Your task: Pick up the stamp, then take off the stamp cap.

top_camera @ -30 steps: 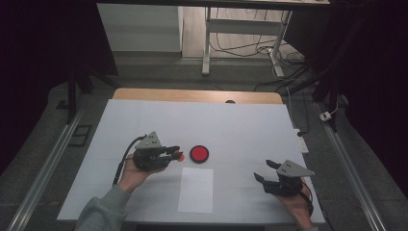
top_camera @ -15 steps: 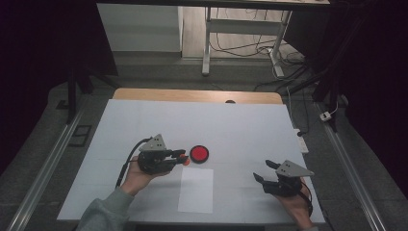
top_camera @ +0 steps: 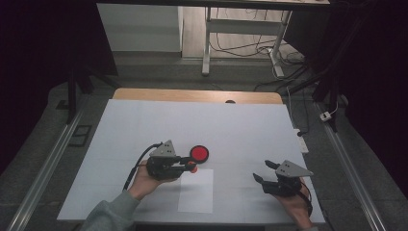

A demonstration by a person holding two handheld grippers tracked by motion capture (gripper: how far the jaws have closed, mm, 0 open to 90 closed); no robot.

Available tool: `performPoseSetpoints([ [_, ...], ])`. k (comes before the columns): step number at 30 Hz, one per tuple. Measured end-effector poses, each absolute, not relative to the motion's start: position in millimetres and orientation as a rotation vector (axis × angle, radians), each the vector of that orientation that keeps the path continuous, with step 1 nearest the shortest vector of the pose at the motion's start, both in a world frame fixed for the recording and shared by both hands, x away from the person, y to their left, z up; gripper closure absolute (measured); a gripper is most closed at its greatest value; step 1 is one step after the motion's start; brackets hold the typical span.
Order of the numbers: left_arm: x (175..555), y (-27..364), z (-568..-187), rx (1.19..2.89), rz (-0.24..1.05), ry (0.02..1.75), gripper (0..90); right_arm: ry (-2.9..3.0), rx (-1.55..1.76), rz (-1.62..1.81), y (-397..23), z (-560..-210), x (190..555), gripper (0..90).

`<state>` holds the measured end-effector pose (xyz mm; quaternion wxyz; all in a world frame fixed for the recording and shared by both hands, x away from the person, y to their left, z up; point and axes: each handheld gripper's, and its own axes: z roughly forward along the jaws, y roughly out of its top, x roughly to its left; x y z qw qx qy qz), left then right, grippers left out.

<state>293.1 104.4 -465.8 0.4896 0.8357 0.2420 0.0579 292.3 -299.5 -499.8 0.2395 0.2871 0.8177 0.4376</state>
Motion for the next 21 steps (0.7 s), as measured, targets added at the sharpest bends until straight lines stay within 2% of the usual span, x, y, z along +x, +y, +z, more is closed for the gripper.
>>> performPoseSetpoints([
  [21,293.8,102.0,-469.1,2.037,0.140,0.595,72.2,2.243,0.777,1.196,-298.6,-499.4,292.5,31.7],
])
